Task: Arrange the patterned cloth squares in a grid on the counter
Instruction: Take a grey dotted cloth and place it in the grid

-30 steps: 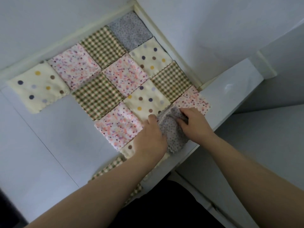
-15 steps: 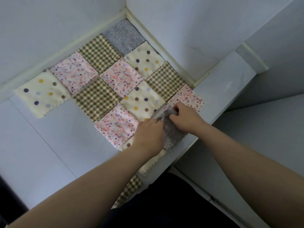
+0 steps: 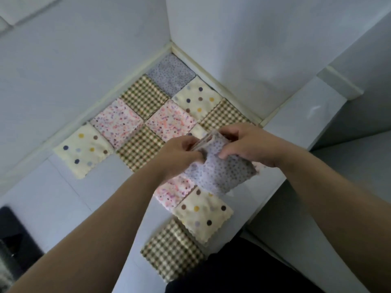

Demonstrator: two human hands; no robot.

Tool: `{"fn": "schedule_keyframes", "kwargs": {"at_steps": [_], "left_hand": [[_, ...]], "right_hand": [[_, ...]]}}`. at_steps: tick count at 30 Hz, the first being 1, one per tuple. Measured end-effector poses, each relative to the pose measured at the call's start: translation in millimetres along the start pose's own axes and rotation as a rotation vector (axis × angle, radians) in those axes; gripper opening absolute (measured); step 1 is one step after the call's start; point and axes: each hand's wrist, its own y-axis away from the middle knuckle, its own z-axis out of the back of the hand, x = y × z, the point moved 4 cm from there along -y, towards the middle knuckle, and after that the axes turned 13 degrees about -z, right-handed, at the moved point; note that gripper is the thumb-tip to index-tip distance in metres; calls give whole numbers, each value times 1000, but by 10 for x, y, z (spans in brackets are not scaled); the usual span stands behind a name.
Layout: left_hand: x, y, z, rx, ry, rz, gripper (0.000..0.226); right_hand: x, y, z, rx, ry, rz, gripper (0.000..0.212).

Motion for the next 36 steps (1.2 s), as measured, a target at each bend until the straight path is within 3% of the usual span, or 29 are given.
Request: {"fn": "schedule_keyframes", "kwargs": {"at_steps": [5,9,13,16,21,23,28,36], "left_hand": [[120,-166,294,-143,305,38,36],[240,-280,380,-397,702,126,56],[324,-458,512,-557,782,174,39],[342,-665,662,-606,815,180,41],[241,-1153,1081,-772,599,157,46],[175,-1371,1278,-864,491,138,51],[167,-1849,1619,-957,223,174,64],[332,-2079,1653,-993,114,192,59]], "right_hand": [[176,-150,190,-127,-41,57,36],[391,-420,234,-201,78,67,40],[591,-686,274,-109,157,12,61],[779,-882,386,-190,102,61,65],[1169,-1480,582,-594,154,368,34],[1293,-1739,603,-672,242,474,25],[1413,-2172,634,-720,467,464,30],[1498,-2364,626,-690,620,390,35]]}}
